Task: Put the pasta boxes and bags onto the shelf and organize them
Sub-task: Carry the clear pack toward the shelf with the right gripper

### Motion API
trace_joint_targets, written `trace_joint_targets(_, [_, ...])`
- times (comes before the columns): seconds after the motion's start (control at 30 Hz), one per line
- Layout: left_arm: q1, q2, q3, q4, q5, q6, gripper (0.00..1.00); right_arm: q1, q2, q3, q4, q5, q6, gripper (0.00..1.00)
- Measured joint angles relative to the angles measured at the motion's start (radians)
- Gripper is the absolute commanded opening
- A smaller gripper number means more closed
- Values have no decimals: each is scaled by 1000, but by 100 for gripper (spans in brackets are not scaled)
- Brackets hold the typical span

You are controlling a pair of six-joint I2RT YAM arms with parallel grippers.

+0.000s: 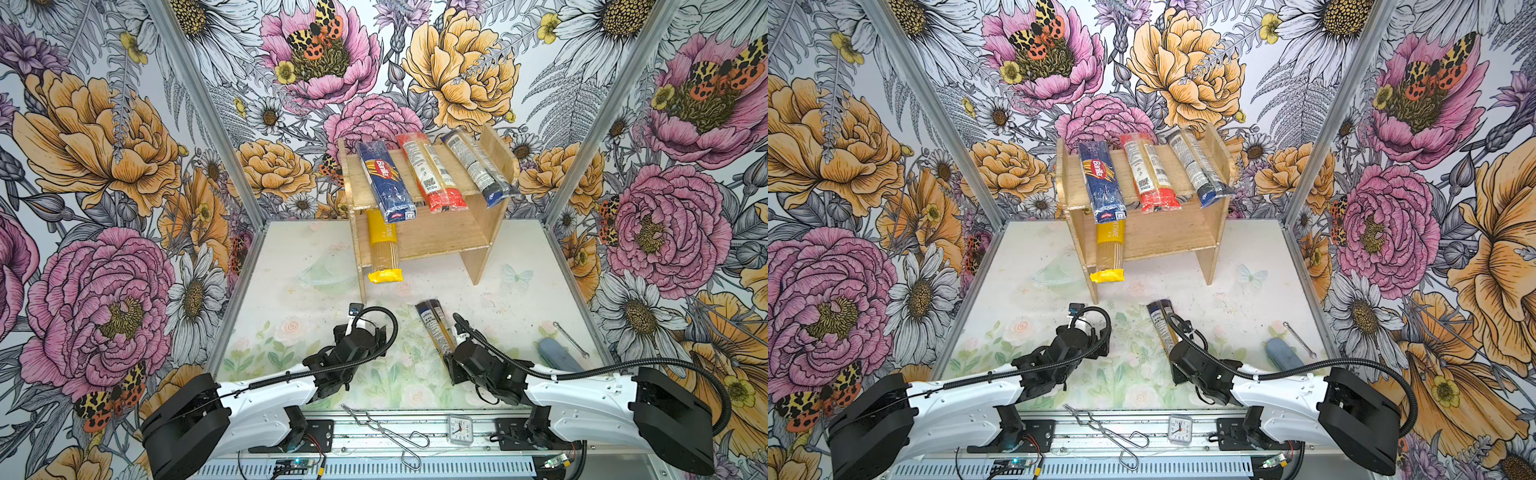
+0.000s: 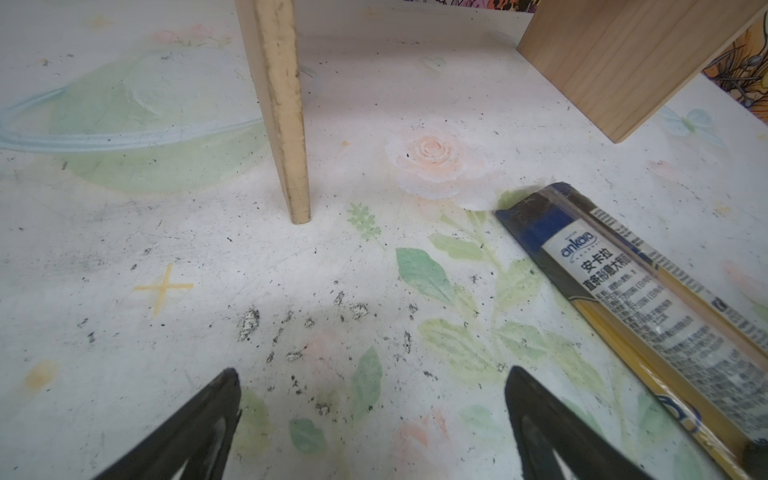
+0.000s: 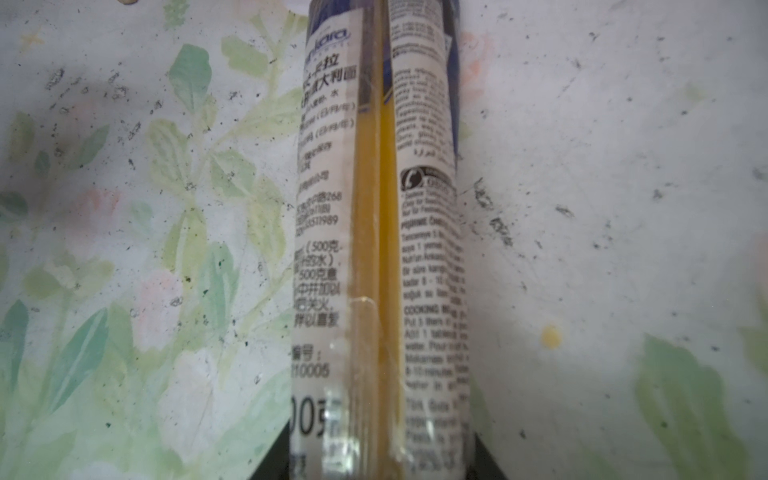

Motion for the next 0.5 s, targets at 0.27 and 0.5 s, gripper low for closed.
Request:
trace_joint_targets(0.27, [0,6,0,1,0,1,99,-42,-128,0,-116,-40,-5,0])
trace_joint_targets(0.5, [0,18,9,1,3,1,99,-68,-182,0,-170,-67,-5,0])
